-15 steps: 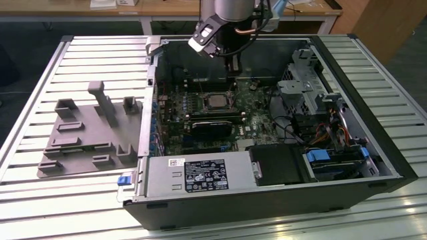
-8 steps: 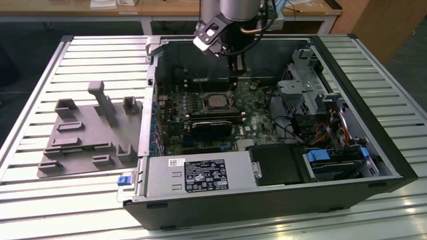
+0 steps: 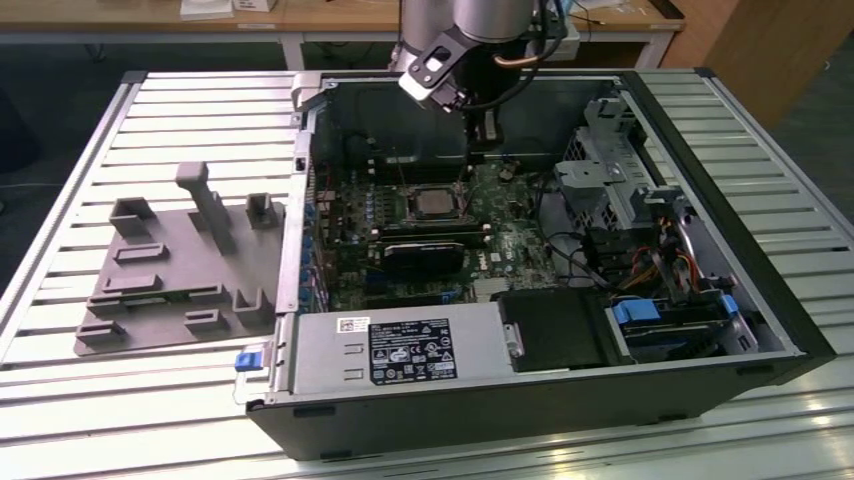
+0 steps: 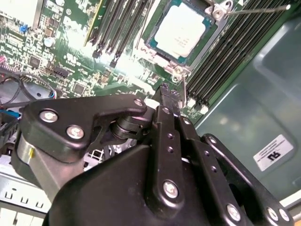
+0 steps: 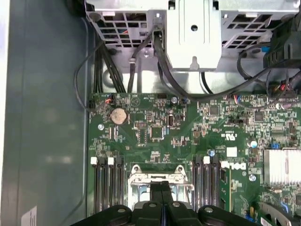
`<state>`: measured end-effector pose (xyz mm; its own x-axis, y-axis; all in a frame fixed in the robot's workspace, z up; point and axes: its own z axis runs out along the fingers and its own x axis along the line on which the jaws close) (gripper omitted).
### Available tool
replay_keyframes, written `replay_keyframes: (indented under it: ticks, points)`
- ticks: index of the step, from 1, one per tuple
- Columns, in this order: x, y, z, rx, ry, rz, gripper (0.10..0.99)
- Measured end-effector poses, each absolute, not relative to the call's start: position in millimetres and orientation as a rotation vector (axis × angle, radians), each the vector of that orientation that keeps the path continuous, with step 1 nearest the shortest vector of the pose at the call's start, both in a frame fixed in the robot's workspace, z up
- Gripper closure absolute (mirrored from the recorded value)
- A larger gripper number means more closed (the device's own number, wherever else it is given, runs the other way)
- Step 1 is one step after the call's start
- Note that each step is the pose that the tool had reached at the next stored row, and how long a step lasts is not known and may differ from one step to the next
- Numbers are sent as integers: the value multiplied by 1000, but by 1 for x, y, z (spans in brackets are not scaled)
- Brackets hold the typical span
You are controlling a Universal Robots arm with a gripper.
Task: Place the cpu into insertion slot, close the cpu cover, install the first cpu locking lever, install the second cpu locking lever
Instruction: 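Close the cpu cover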
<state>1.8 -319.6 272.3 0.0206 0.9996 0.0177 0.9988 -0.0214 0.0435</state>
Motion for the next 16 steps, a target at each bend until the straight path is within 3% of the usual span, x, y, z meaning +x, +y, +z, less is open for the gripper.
replay_keyframes:
  ticks: [16]
  points:
    - [24,-320,268,2237,2189,56,980]
